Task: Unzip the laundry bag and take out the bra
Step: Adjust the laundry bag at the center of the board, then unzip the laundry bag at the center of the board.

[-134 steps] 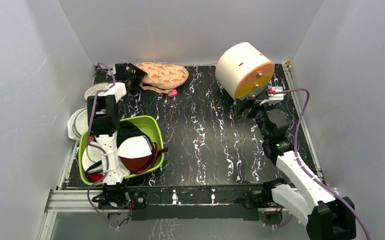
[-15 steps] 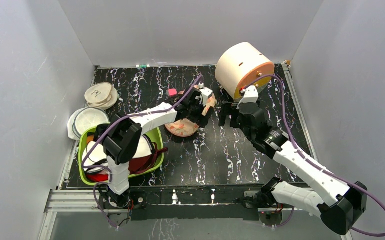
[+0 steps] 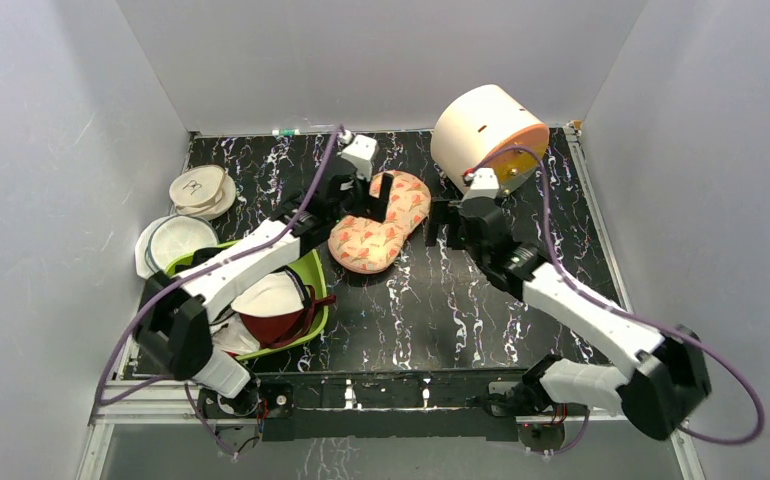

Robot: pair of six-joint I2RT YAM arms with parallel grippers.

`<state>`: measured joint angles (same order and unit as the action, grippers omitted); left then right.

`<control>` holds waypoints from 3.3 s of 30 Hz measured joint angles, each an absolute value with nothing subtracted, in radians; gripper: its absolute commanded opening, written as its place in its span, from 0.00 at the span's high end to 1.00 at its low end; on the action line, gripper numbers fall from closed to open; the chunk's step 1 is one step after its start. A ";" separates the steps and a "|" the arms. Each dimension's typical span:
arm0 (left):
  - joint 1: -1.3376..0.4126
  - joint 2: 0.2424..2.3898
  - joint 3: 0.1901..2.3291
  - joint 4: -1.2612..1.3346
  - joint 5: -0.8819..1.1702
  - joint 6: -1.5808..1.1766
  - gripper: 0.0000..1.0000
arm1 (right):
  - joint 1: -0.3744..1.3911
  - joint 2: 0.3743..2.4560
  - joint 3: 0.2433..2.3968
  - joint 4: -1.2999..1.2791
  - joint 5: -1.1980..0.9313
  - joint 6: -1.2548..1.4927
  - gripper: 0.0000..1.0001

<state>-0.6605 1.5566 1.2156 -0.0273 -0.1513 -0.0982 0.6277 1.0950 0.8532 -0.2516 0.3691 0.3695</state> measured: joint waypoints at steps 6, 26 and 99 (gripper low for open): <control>-0.645 1.380 1.119 0.069 -0.351 -0.096 0.02 | 0.598 1.421 0.957 -0.197 0.260 0.364 0.02; -0.618 1.291 1.060 0.142 -0.445 -0.105 0.02 | 0.500 2.194 1.703 -0.299 0.022 0.255 0.02; -1.074 2.052 1.342 -0.036 -0.520 -0.114 1.00 | 0.521 0.411 0.855 -0.453 0.374 0.296 0.02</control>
<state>-1.0744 2.0518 1.3418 -0.0357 -0.5198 -0.1143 0.5209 0.4114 0.8555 -0.4526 0.3740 0.2958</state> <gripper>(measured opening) 0.026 0.981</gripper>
